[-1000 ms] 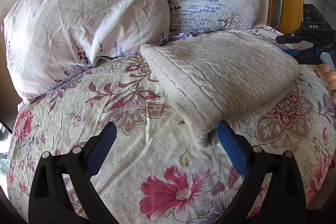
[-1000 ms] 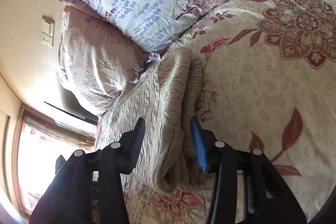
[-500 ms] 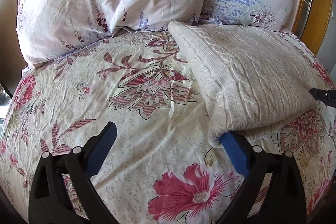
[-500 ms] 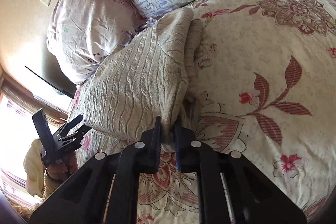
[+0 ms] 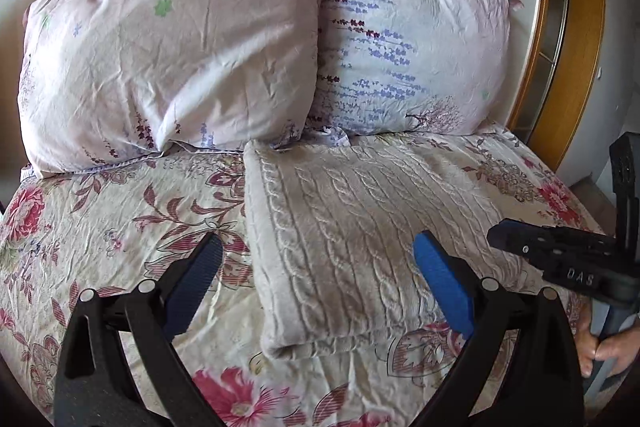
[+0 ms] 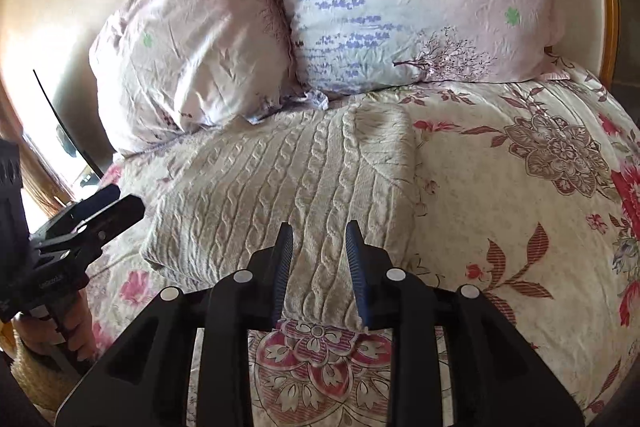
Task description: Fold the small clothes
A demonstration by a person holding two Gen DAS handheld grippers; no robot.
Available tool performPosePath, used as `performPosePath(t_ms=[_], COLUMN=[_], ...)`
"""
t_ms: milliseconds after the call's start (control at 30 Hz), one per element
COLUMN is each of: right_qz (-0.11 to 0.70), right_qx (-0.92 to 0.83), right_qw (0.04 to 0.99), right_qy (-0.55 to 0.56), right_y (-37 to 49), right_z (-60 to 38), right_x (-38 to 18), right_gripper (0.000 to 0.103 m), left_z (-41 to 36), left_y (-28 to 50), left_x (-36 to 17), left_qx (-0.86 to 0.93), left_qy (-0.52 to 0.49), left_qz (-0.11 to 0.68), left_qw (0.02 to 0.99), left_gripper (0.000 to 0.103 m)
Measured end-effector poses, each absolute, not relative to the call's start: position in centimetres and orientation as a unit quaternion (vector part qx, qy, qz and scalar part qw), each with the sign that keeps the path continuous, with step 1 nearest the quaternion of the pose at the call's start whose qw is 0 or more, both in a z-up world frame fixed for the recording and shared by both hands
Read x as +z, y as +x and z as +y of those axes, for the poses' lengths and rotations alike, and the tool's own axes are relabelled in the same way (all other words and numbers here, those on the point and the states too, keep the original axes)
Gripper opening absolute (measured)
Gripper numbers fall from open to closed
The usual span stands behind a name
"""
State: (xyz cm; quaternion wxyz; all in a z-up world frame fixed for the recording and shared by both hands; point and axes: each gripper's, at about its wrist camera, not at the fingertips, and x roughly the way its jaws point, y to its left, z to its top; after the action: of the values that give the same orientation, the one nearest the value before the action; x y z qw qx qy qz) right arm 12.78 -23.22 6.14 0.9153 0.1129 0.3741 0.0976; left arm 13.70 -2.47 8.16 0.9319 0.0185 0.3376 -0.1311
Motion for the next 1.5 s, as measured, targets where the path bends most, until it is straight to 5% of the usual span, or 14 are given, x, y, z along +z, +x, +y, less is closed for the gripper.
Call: performPosePath(t_ms=[167,400,767,967,1167,1233,1300,1500], right_qz=[0.384,0.390,0.400,0.360,0.392,0.408,0.403,0.375], right_qx=[0.066,0.049,0.017,0.042,-0.008,-0.015,-0.034,0.000], right_qw=[0.917,0.919,0.915,0.930,0.919,0.912,0.914,0.926], right_qy=[0.081,0.034,-0.039,0.070,0.033,0.026,0.013,0.045], right_y=[12.7,12.9,13.3,12.6,15.3,16.0,16.0,12.8], right_z=[-22.3,-21.0,-19.4,-23.1,-23.2,-22.9,-22.8,-24.1], right_x=[5.1,4.4,2.7,5.1,4.4,3.4,3.2,4.6], right_gripper=[0.029,0.046,0.050,0.050,0.050,0.053,0.067,0.067], left_z=[-5.0,-4.4,-3.2,-1.4,-3.0,-2.8,-2.8,-0.8], left_y=[15.2,16.1,17.4,16.1,17.7,18.0,18.1,14.6], left_x=[5.4,3.4,1.2,4.1,3.8,3.5,3.3,4.3], left_qx=[-0.108,-0.076,-0.091,-0.082,-0.057,-0.057,-0.060,-0.082], left_qy=[0.052,0.055,0.003,-0.009,0.052,0.045,0.051,0.035], left_qz=[0.386,0.411,0.448,0.393,0.399,0.404,0.400,0.383], left_qw=[0.915,0.907,0.889,0.916,0.914,0.912,0.913,0.919], left_gripper=[0.096,0.097,0.101,0.100,0.101,0.101,0.101,0.101])
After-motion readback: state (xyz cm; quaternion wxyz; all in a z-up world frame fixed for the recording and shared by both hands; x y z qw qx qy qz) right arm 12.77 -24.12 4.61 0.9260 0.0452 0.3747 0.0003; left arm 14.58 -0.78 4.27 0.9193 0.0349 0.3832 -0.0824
